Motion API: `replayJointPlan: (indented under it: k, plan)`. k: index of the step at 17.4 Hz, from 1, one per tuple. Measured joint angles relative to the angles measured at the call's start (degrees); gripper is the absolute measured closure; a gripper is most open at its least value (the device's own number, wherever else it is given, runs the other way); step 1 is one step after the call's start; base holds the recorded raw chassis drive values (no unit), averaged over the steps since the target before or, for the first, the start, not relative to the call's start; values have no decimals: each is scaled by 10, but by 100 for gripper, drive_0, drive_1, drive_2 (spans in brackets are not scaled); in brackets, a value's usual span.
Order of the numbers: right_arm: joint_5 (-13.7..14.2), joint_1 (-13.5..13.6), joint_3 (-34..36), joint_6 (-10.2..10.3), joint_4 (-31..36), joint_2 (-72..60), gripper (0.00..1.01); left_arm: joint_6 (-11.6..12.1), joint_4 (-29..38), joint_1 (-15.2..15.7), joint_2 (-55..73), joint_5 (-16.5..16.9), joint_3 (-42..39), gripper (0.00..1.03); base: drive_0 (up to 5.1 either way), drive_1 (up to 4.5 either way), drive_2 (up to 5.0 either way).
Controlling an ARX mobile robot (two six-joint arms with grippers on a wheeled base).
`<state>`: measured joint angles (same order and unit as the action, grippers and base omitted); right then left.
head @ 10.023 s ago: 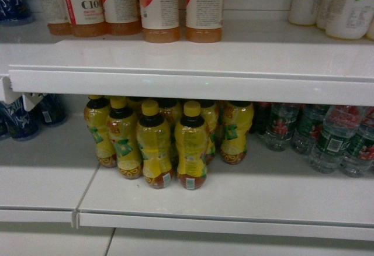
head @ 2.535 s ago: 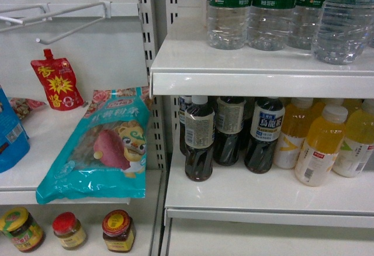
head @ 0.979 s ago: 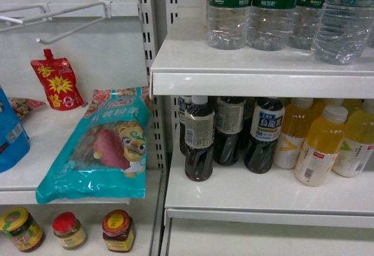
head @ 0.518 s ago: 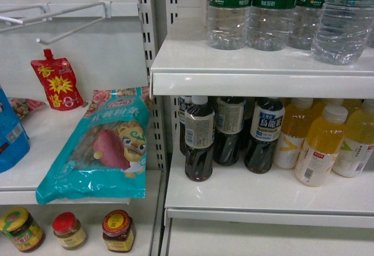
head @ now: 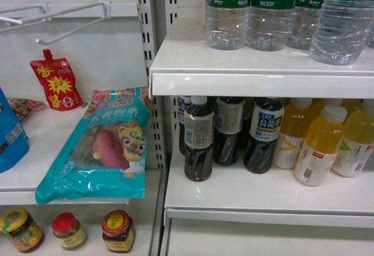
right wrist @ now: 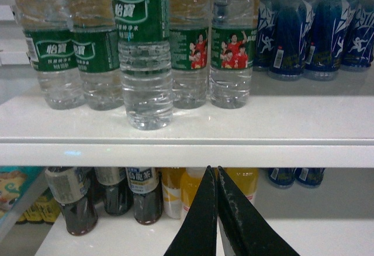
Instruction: Move water from second to third shelf
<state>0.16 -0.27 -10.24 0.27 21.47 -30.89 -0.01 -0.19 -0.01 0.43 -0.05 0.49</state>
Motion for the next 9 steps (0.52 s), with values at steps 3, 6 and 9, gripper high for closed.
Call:
replayJointPlan:
  k: [3,6,9]
  plan:
    - [0,0,39,-1,-17,41,99,0,0,0,0,0,0,5,0,0,0]
    - [0,0,60,-1,-35,87,99,0,0,0,0,0,0,5,0,0,0]
    - [0,0,73,-1,-62,127,99,0,0,0,0,0,0,5,0,0,0]
